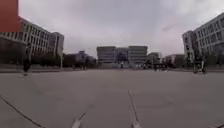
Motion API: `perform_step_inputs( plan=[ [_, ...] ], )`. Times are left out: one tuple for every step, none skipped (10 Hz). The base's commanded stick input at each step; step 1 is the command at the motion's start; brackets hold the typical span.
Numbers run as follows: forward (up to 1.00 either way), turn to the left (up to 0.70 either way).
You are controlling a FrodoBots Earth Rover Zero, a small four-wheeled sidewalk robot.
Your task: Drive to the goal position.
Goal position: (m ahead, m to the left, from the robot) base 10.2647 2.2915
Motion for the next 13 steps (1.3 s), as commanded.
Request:
perform_step_inputs(
  plan=[
    [0.70,0.00],
    [0.70,0.00],
    [0.70,0.00],
    [0.70,0.00],
    [0.70,0.00],
    [0.70,0.00],
    [0.70,0.00],
    [0.70,0.00],
    [0.70,0.00],
    [0.70,0.00],
    [0.70,0.00],
    [0.70,0.00],
    [0.70,0.00]
  ],
)
